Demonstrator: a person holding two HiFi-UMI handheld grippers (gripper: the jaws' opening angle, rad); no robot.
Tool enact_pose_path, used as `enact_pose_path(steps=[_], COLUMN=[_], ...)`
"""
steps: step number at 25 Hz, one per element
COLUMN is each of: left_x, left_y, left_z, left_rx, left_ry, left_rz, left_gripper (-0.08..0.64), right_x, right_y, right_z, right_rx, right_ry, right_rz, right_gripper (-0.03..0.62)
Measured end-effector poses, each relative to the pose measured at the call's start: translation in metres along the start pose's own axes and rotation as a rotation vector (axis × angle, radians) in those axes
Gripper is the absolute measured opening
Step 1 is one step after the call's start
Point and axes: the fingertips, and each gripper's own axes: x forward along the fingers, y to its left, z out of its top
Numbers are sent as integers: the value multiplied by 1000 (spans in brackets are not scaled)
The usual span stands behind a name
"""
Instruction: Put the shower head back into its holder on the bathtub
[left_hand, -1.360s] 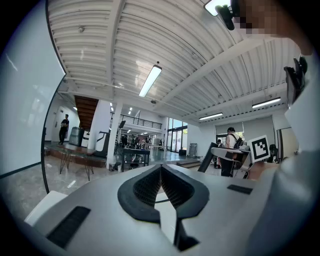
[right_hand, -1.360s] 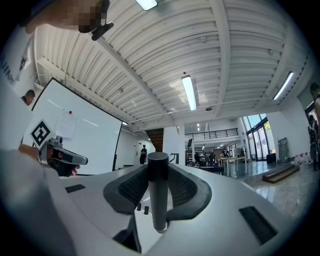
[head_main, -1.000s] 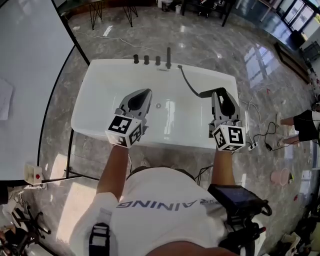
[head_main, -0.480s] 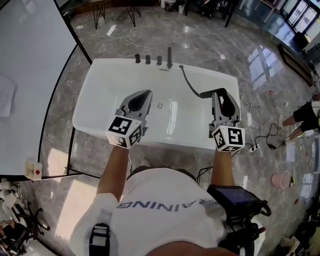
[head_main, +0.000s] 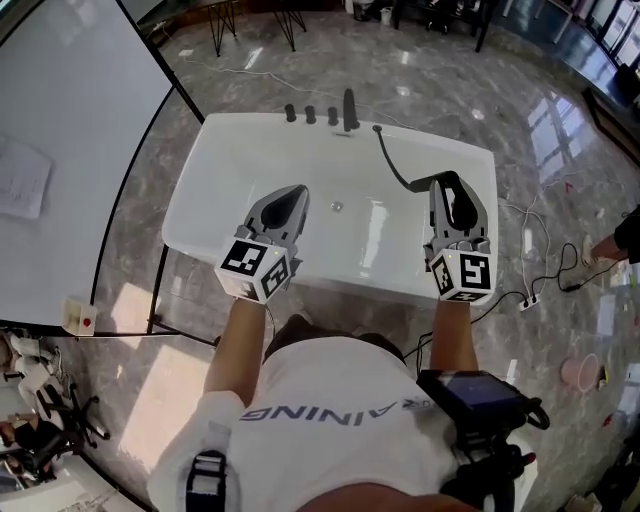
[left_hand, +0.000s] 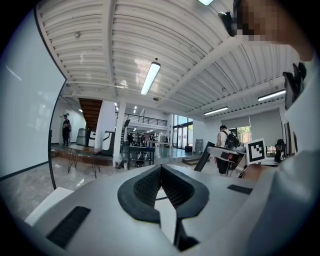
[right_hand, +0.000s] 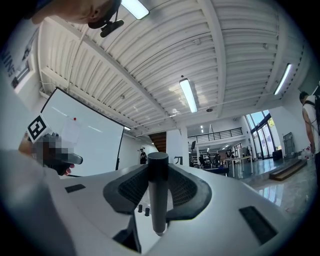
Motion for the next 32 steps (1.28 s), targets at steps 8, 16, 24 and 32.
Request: enact_pose_path(steps=[8,16,24,32], left_x=[12,43,70,99], left_y=[-2,12,92,172], left_z=[4,6,-7,-12], left_rx=[18,10,-49,7], left_ry=[-2,-17,-13,1], left_rz=[-1,-55,-85,-151], left_gripper=[15,15,15,15], right_x=[2,20,91,175], right_y=[-13,-18,5,22], right_z=[-5,1,7,24], right_rx=[23,4,-24,-50], right_ry=[-11,-25,-27,-64], right_rz=[-7,-28,-76,-159], right_gripper=[123,123,123,123])
